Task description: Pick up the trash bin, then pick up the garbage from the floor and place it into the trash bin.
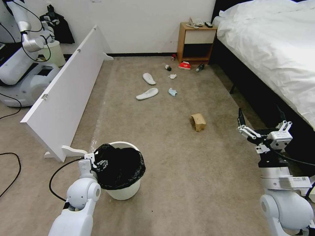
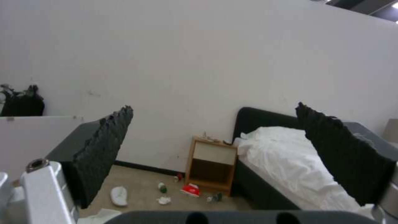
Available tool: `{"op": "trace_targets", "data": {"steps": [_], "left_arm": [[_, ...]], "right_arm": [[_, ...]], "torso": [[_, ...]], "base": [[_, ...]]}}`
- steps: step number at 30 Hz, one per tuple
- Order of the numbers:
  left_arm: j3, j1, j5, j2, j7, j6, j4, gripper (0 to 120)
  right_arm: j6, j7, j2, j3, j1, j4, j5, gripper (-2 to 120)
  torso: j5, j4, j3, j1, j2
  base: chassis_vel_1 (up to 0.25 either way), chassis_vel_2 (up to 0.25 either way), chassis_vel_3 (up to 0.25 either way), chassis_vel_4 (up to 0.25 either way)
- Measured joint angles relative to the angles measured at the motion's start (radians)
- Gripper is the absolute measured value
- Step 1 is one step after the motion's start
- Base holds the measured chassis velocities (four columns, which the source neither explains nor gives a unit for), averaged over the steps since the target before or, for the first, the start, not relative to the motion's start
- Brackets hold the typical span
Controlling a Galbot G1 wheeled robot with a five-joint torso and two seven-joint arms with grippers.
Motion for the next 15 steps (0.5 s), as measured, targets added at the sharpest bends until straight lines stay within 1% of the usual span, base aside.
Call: {"op": "trace_targets", "data": {"steps": [2,3,5,6,7,8,9,11,12,13,14,15], "left_arm": [[-0.001,0.001,0.003,-0.001,0.003,-0.003,0.002,52],[-0.001,0.001,0.003,-0.001,0.003,-0.003,0.002,52],[-0.001,0.003,0.003,-0.002,0.005,-0.005,0.001,40],[-0.001,0.003,0.003,-0.002,0.005,-0.005,0.001,40],[-0.001,0.003,0.003,-0.002,0.005,-0.005,0.001,37],[-0.001,0.003,0.003,-0.001,0.006,-0.006,-0.001,30],[-0.001,0.003,0.003,-0.001,0.006,-0.006,-0.001,30],[-0.001,0.003,0.003,-0.003,0.008,-0.008,-0.002,20],[-0.001,0.003,0.003,-0.003,0.008,-0.008,-0.002,20],[-0.001,0.003,0.002,-0.004,0.009,-0.010,-0.002,12],[-0.001,0.003,0.002,-0.004,0.009,-0.010,-0.002,12],[-0.001,0.003,0.003,-0.005,0.010,-0.015,-0.002,10]], "right_arm": [[-0.001,0.000,0.000,0.000,0.001,0.000,0.001,100],[-0.001,0.000,0.000,0.000,0.001,0.000,0.001,100],[-0.002,0.000,-0.001,-0.001,0.002,0.000,0.001,100],[-0.002,0.000,-0.001,-0.001,0.002,0.000,0.001,100],[-0.002,-0.001,-0.001,-0.001,0.003,0.000,0.002,100],[-0.003,-0.001,-0.001,-0.001,0.003,0.000,0.003,100],[-0.003,-0.001,-0.001,-0.001,0.003,0.000,0.003,100],[-0.003,-0.002,-0.001,-0.001,0.003,0.002,0.004,100],[-0.003,-0.002,-0.001,-0.001,0.003,0.002,0.004,100],[-0.003,-0.002,-0.001,-0.001,0.003,0.005,0.005,100],[-0.003,-0.002,-0.001,-0.001,0.003,0.005,0.005,100],[-0.004,-0.002,-0.002,-0.001,0.003,0.006,0.006,100]], "torso": [[0.0000,0.0000,0.000,0.000,0.000],[0.0000,0.0000,0.000,0.000,0.000],[0.0000,0.0000,0.000,0.000,0.000],[0.0000,0.0000,0.000,0.000,0.000],[0.0000,0.0000,0.000,0.000,0.000],[0.0000,0.0000,0.000,0.000,0.000],[0.0000,0.0000,0.000,0.000,0.000],[0.0002,0.0001,0.000,0.000,0.000],[0.0002,0.0001,0.000,0.000,0.000],[-0.0001,-0.0002,0.000,0.000,0.000],[-0.0001,-0.0002,0.000,0.000,0.000],[-0.0003,-0.0003,0.000,0.000,0.000]], "base": [[0.000,0.000,0.000,0.000],[0.000,0.000,0.000,0.000],[0.000,0.000,0.000,0.000],[0.000,0.000,0.000,0.000],[0.000,0.000,0.000,0.000],[0.000,0.000,0.000,0.000],[0.000,0.000,0.000,0.000],[0.000,0.000,0.000,0.000],[0.000,0.000,0.000,0.000],[0.000,0.000,0.000,0.000],[0.000,0.000,0.000,0.000],[0.000,0.000,0.000,0.000]]}}
